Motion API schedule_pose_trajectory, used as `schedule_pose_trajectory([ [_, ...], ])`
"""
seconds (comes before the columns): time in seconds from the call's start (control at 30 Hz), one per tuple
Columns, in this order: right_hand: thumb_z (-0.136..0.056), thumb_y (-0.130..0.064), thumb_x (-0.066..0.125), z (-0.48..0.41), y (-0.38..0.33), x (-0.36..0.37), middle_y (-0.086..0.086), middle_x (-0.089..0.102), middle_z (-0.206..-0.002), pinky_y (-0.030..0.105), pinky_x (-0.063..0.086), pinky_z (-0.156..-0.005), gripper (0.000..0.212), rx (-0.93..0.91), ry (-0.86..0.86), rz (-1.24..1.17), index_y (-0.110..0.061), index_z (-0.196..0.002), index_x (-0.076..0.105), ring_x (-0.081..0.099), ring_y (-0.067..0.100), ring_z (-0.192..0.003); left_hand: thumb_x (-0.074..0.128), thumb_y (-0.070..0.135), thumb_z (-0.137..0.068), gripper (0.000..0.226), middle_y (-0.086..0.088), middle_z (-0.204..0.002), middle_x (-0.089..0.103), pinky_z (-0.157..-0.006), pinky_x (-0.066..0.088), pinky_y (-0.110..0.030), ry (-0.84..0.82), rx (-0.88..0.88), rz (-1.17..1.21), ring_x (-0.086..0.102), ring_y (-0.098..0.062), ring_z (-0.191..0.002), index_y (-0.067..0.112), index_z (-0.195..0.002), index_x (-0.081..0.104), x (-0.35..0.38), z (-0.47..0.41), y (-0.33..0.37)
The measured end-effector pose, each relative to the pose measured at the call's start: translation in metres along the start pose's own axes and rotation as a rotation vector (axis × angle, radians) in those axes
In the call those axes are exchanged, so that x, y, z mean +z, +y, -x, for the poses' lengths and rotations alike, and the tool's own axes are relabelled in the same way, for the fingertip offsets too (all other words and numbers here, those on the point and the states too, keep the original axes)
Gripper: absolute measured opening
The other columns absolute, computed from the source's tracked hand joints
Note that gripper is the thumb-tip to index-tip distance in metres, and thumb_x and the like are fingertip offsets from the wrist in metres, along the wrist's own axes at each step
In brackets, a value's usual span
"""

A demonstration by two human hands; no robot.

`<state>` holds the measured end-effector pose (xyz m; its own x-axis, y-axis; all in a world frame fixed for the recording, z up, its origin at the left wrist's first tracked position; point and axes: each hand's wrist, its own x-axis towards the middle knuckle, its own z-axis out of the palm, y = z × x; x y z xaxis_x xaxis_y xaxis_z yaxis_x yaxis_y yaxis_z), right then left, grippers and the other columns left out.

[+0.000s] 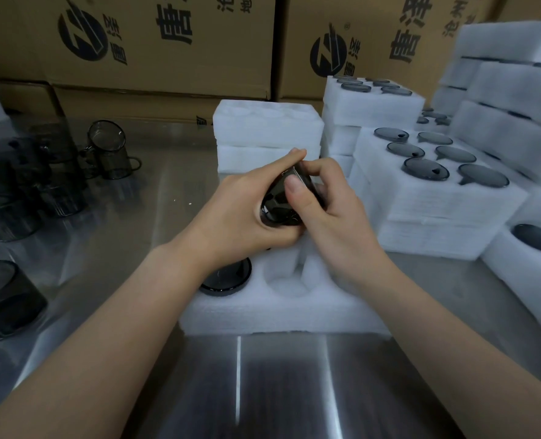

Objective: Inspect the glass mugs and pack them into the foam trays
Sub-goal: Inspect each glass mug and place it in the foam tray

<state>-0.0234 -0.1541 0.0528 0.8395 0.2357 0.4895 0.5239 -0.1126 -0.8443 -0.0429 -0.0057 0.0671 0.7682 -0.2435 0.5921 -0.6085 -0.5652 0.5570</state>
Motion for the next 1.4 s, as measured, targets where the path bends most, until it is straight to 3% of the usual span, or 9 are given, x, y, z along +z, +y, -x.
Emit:
schedule_pose_trajectory([
  [0.13, -0.091, -0.042, 0.056, -0.005, -0.001, -0.004, -0.004, 0.07, -0.076, 0.041, 0.055, -0.074, 0.017, 0.059, 0.003, -0.163, -0.026, -0.089, 0.059, 0.068, 0.014, -0.077, 0.083, 0.01, -0.07, 0.083, 0.004, -0.135, 0.058, -0.098, 0.04, -0.01, 0.015, 0.05, -0.047, 0.054, 0.001, -0.118, 0.016, -0.143, 0.045, 0.002, 0.0, -0.003],
  [0.27, -0.101, -0.03, 0.051, -0.01, -0.002, -0.011, 0.002, 0.07, -0.081, 0.036, 0.059, -0.067, 0.022, 0.141, 0.022, -0.331, -0.012, -0.094, 0.062, 0.07, 0.017, -0.079, 0.083, 0.009, -0.071, 0.085, -0.007, -0.149, 0.045, -0.11, 0.038, -0.025, -0.01, 0.129, -0.08, 0.044, -0.011, -0.135, 0.011, -0.145, 0.04, 0.003, -0.001, -0.003],
  [0.4, -0.093, -0.043, 0.053, -0.013, -0.003, -0.015, 0.012, 0.073, -0.108, 0.033, 0.057, -0.078, 0.043, 0.229, -0.064, -0.472, -0.007, -0.114, 0.066, 0.071, 0.023, -0.101, 0.083, 0.014, -0.075, 0.084, -0.009, -0.155, 0.034, -0.116, 0.031, -0.031, -0.037, 0.179, -0.078, 0.03, -0.015, -0.144, 0.006, -0.145, 0.038, 0.002, -0.002, -0.005],
  [0.6, -0.086, -0.055, 0.053, -0.016, -0.002, -0.014, 0.01, 0.069, -0.121, 0.041, 0.055, -0.093, 0.047, 0.32, -0.237, -0.591, -0.02, -0.111, 0.072, 0.065, 0.026, -0.115, 0.083, 0.03, -0.074, 0.094, -0.003, -0.159, 0.025, -0.12, 0.019, -0.049, -0.076, 0.133, -0.108, 0.015, -0.017, -0.149, 0.018, -0.15, 0.028, 0.0, -0.003, -0.003],
  [0.73, -0.086, -0.05, 0.058, -0.013, -0.002, -0.018, 0.019, 0.069, -0.115, 0.051, 0.056, -0.09, 0.054, 0.262, -0.115, -0.507, -0.005, -0.114, 0.069, 0.067, 0.034, -0.108, 0.079, 0.049, -0.062, 0.109, 0.01, -0.16, 0.021, -0.122, 0.016, -0.04, -0.144, 0.031, -0.084, 0.009, -0.003, -0.148, 0.025, -0.152, 0.022, -0.001, -0.002, 0.001],
  [0.97, -0.07, -0.031, 0.078, -0.009, -0.001, -0.012, 0.003, 0.072, -0.095, 0.023, 0.052, -0.07, 0.039, 0.178, -0.053, -0.254, -0.016, -0.099, 0.057, 0.071, 0.014, -0.092, 0.071, 0.061, -0.062, 0.102, 0.016, -0.141, 0.049, -0.104, 0.044, -0.033, -0.104, -0.053, -0.132, 0.046, -0.003, -0.13, 0.035, -0.15, 0.027, -0.001, -0.001, 0.003],
  [1.13, -0.082, -0.035, 0.065, -0.005, -0.002, -0.004, 0.002, 0.073, -0.08, 0.026, 0.051, -0.067, 0.028, 0.102, -0.108, -0.209, -0.018, -0.095, 0.048, 0.071, 0.013, -0.077, 0.071, 0.033, -0.066, 0.083, 0.019, -0.111, 0.062, -0.085, 0.045, -0.012, 0.004, 0.001, -0.086, 0.058, 0.001, -0.104, 0.021, -0.144, 0.045, 0.003, 0.001, 0.002],
  [1.3, -0.101, -0.026, 0.05, -0.003, -0.005, -0.005, -0.01, 0.066, -0.06, 0.013, 0.045, -0.052, 0.018, 0.045, -0.075, -0.218, -0.015, -0.087, 0.047, 0.062, 0.0, -0.057, 0.082, 0.021, -0.071, 0.078, 0.011, -0.118, 0.063, -0.088, 0.042, -0.006, 0.042, 0.089, -0.089, 0.057, 0.002, -0.108, 0.013, -0.141, 0.048, 0.003, 0.001, -0.001],
  [1.4, -0.101, -0.028, 0.048, -0.006, -0.006, -0.007, -0.009, 0.064, -0.065, 0.029, 0.052, -0.061, 0.021, 0.063, -0.061, -0.274, -0.013, -0.087, 0.048, 0.063, 0.007, -0.065, 0.081, 0.022, -0.071, 0.077, 0.015, -0.119, 0.06, -0.09, 0.04, -0.004, 0.048, 0.139, -0.097, 0.055, 0.005, -0.11, 0.012, -0.14, 0.049, 0.004, 0.001, 0.0],
])
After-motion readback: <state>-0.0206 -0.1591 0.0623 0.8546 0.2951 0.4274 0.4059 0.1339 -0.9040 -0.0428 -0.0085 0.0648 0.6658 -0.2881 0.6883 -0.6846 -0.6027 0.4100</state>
